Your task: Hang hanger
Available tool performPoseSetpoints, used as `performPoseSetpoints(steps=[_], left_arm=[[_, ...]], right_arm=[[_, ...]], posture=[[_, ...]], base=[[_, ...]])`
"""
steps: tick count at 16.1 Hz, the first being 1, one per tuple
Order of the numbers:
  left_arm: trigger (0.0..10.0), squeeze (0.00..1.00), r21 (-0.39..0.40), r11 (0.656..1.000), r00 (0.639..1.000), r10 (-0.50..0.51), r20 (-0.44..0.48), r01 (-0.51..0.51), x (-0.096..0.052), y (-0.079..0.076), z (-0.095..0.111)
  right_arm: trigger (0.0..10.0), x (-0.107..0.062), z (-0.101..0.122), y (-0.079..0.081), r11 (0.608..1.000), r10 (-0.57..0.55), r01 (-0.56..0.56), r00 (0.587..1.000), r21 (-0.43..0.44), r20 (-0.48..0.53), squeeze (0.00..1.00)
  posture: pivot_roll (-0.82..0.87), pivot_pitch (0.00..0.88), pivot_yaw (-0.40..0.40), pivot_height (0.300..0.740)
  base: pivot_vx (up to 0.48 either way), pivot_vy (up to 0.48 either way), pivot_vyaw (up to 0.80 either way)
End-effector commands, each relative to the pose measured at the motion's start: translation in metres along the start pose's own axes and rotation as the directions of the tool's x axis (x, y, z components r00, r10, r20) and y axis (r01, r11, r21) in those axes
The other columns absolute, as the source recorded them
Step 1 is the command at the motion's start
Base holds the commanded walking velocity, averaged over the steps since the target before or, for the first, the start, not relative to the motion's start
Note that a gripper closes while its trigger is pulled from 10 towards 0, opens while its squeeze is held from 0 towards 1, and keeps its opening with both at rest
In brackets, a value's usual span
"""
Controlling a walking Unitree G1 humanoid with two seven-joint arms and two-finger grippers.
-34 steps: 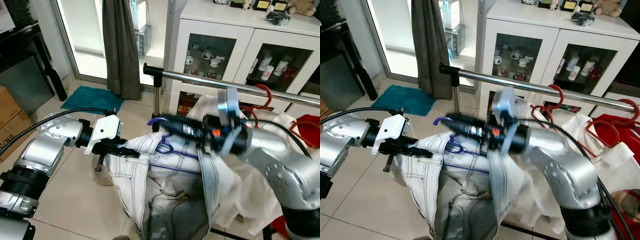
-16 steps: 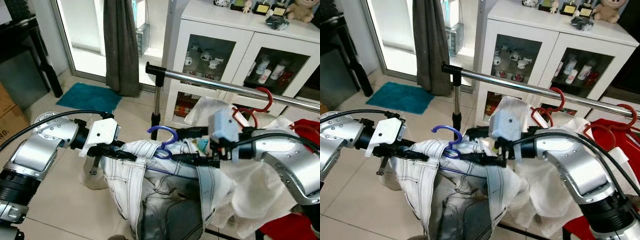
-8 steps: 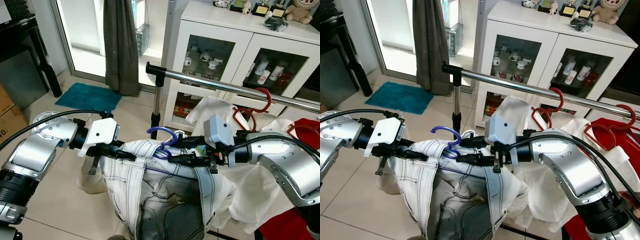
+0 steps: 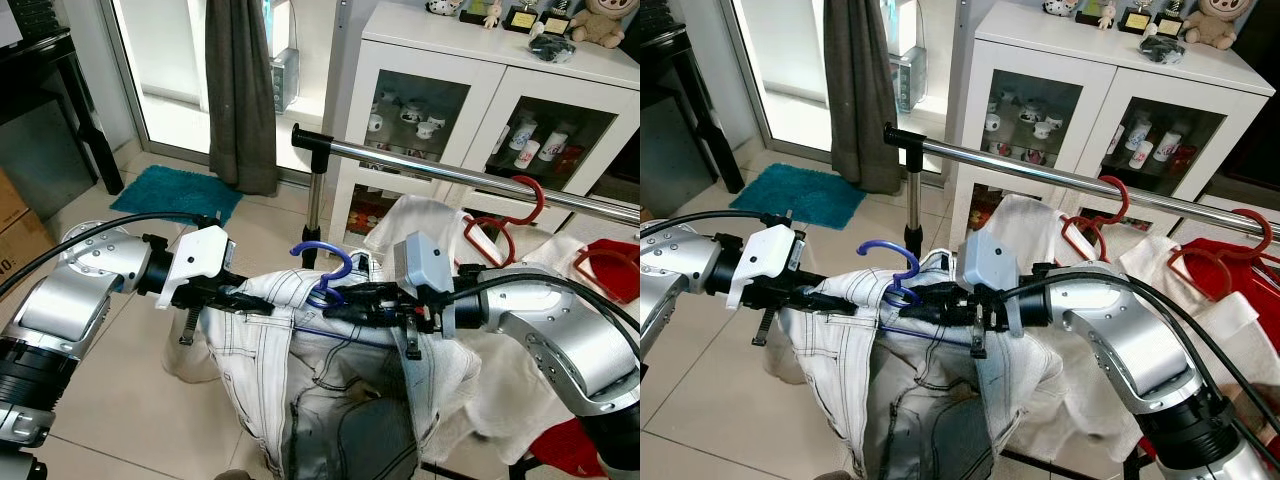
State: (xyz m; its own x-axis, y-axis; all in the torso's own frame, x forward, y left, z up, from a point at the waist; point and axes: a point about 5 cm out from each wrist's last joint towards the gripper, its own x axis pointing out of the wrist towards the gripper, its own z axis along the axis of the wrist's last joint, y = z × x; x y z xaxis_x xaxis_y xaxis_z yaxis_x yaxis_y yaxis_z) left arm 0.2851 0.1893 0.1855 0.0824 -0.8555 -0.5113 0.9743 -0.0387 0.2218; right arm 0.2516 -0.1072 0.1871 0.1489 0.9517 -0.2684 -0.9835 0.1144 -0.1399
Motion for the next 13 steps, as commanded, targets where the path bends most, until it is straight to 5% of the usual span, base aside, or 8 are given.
performPoseSetpoints(steps=[1, 6, 7, 8, 9, 13], left_arm=[[0.0, 0.0, 0.049, 0.998, 0.997, 0.047, 0.068, -0.05, -0.007, 0.008, 0.016], [0.0, 0.0, 0.034, 0.997, 0.996, 0.06, 0.064, -0.062, -0.008, 0.009, 0.015], [10.0, 0.0, 0.05, 0.993, 0.991, 0.098, 0.087, -0.103, -0.006, 0.012, 0.015], [10.0, 0.0, 0.042, 0.992, 0.988, 0.112, 0.103, -0.117, -0.007, 0.013, 0.016], [10.0, 1.0, 0.013, 0.995, 0.989, 0.097, 0.116, -0.1, -0.008, 0.011, 0.015], [10.0, 1.0, 0.008, 0.998, 0.989, 0.069, 0.13, -0.07, -0.013, 0.007, 0.018]], right_arm=[[0.0, 0.003, 0.0, 0.003, 1.0, 0.025, -0.025, 1.0, 0.008, 0.001, 0.0], [0.0, 0.003, 0.0, 0.003, 1.0, 0.015, -0.015, 1.0, 0.015, 0.006, 0.0], [0.0, 0.002, -0.001, 0.003, 1.0, 0.01, -0.01, 1.0, 0.02, 0.007, 0.0], [0.0, 0.002, -0.001, 0.004, 1.0, 0.007, -0.007, 1.0, 0.024, 0.007, 0.0], [0.0, 0.001, -0.003, 0.004, 1.0, 0.003, -0.003, 1.0, 0.029, 0.005, 0.0], [0.0, -0.002, -0.011, 0.006, 0.999, -0.02, 0.02, 1.0, 0.049, -0.018, 0.0]], posture=[[-0.08, 0.0, -0.087, 0.74], [-0.08, 0.0, -0.085, 0.74], [-0.08, 0.0, -0.083, 0.74], [-0.08, 0.0, -0.08, 0.74], [-0.08, 0.0, -0.08, 0.74], [-0.07, 0.0, -0.071, 0.74]], base=[[0.0, 0.0, 0.0], [0.0, 0.0, 0.0], [0.0, 0.0, 0.0], [0.0, 0.0, 0.0], [0.0, 0.0, 0.0], [0.0, 0.0, 0.0]])
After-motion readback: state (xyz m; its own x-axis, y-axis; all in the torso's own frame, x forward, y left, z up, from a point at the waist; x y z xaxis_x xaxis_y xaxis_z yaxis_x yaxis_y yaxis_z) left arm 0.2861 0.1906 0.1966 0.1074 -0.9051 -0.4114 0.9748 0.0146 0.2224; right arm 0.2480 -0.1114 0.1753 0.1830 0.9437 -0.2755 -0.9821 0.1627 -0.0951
